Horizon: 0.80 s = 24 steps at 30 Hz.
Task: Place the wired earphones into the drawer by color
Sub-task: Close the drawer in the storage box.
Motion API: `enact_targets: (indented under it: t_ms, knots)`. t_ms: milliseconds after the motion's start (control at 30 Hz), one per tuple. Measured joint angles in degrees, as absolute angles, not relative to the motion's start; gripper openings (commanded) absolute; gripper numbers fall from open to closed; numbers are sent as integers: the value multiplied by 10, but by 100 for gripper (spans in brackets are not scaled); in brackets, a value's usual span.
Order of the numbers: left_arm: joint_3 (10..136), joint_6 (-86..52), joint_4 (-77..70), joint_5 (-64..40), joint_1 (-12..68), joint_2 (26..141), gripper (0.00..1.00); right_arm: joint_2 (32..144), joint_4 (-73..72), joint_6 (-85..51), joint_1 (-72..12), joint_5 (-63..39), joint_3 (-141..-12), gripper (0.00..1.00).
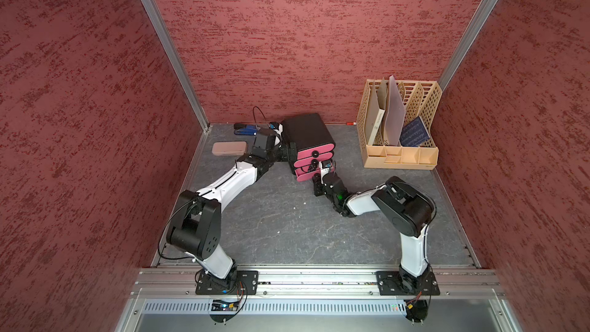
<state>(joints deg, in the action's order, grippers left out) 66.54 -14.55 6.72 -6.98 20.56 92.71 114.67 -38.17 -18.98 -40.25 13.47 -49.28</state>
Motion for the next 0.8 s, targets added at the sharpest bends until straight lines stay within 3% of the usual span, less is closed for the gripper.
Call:
enact_targets:
  t_ms: [800]
  knots:
    - [665,-145,67,-70,210,927,100,1170,-497,-305,-394,139,-524,46]
